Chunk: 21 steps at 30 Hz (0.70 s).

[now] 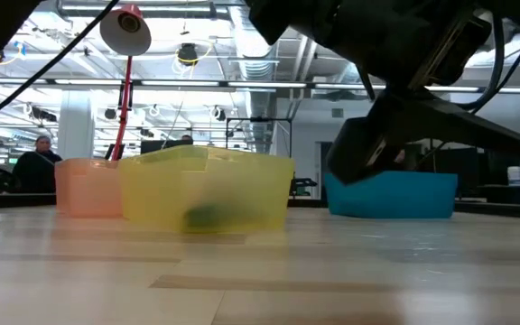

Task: Pick and place items into bin
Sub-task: Put the card reader box into the orange bin

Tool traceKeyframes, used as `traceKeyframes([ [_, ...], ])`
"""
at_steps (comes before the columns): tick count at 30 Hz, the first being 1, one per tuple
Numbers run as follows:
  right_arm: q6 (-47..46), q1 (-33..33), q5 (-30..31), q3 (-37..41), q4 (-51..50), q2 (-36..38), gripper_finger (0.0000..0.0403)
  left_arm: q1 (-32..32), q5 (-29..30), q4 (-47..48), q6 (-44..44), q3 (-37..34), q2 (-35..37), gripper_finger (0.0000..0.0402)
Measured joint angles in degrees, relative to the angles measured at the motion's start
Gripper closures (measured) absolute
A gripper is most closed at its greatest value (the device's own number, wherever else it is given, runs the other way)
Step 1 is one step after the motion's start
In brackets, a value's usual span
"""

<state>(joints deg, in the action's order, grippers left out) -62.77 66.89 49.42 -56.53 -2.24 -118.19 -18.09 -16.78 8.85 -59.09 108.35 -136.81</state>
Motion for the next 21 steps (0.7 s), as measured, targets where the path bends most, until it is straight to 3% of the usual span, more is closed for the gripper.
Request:
traceKeyframes([
  [11,8.9,0.1,3.4,-2.3,-1.4,0.6,0.0403,0.0,-0.6,0.2,1.4,0.0,0.0,0.0233],
  [15,6.7,0.0,4.8,-2.2,-5.4,4.1,0.0403,-0.1,-1.2,0.0,1.4,0.1,0.0,0.0233],
  [21,10.7,-0.1,-2.1,-2.2,-8.4,9.2,0.0399,-0.1,-1.2,0.2,1.6,0.1,-0.1,0.0233],
])
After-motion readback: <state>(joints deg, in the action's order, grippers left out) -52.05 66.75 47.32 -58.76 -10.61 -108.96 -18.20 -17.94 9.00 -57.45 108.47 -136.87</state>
